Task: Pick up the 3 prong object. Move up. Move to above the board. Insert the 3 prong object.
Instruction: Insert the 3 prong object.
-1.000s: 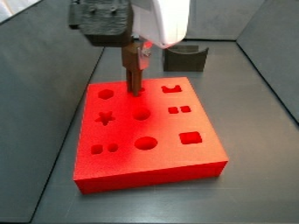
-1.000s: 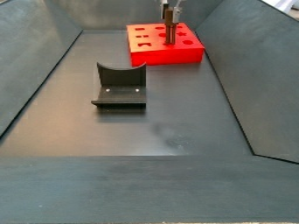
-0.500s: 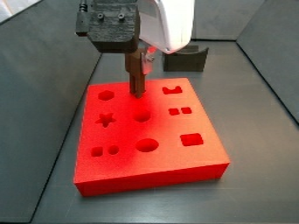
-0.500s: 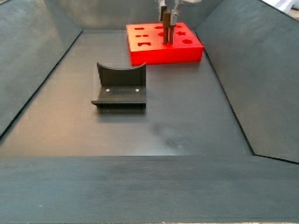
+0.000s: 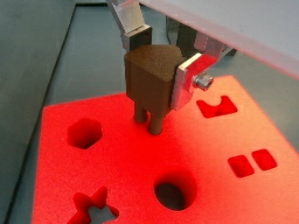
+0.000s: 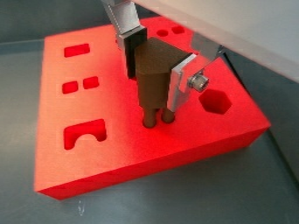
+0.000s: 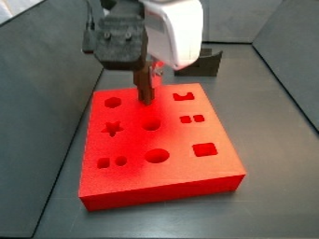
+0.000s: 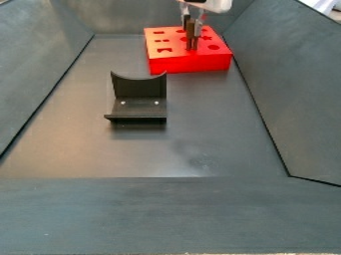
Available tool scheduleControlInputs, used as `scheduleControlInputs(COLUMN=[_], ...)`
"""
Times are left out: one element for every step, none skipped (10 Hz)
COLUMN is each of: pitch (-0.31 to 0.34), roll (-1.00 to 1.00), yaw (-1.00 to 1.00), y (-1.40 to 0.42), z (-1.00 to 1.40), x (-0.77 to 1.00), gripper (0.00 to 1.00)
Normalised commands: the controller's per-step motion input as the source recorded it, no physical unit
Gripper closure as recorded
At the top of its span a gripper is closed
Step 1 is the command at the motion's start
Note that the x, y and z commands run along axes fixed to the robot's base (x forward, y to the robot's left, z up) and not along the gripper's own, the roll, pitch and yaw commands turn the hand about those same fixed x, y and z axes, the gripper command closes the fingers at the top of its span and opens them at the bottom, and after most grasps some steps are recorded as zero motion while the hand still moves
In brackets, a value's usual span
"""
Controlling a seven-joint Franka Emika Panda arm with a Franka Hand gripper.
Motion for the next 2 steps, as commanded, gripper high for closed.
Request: scheduleControlInputs(pitch=[-0.12,0.0], roll=[0.07,0.0], yaw=[0.0,0.0], y=[0.0,0.0], z=[-0.35,0.0], x=[-0.03,0.0], gripper=[1.0,1.0])
